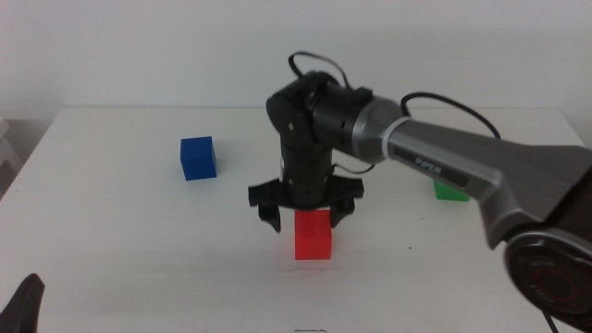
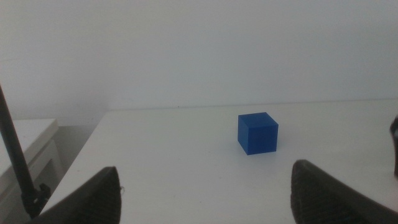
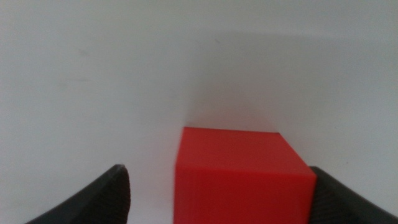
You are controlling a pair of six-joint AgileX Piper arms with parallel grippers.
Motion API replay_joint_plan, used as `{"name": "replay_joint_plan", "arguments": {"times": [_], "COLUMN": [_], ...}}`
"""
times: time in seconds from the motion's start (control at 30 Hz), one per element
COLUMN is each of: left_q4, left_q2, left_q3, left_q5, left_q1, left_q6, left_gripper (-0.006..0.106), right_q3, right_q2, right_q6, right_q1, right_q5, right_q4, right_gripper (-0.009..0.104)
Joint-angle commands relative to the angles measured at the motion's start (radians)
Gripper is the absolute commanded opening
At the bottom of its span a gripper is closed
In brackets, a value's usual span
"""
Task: Stack red cubes first, then green, then blue cubes in a specific spot.
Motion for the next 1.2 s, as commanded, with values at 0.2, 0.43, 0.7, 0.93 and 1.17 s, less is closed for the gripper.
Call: {"name": "replay_joint_plan", "arguments": {"times": [0.2,0.43,0.7,0.93,1.17], "left_q4": [-0.004,-0.004,-0.004,-0.004,-0.004], "left_q2": [-0.02,-0.02,-0.02,-0.02,-0.02], "left_q3": [-0.003,-0.003,-0.003,-0.003,-0.003], "left_q5": [-0.082,-0.082,-0.082,-0.082,-0.082], "left_q1": [-0.002,-0.002,-0.002,-0.002,-0.002], "left_q6": [-0.003,-0.003,-0.003,-0.003,-0.003], "left_gripper": [0.094,0.094,0.094,0.094,0.094], "right_q3": [-0.041,-0.041,-0.041,-0.041,-0.041], "right_q2": [-0.292,-0.412,-0.425,-0.42,-0.419], "right_q6": [-0.071,-0.177,-0.29,-0.342,-0.382], "right_q1": [-0.091,-0.285,-0.449,-0.507,-0.525], "right_q5": [0.077,0.081,0.081,0.081,0.08], "right_q4": [-0.058,-0.066,-0.074,-0.041,-0.035], "right_gripper": [0.088,0.088,0.088,0.088,0.088]}}
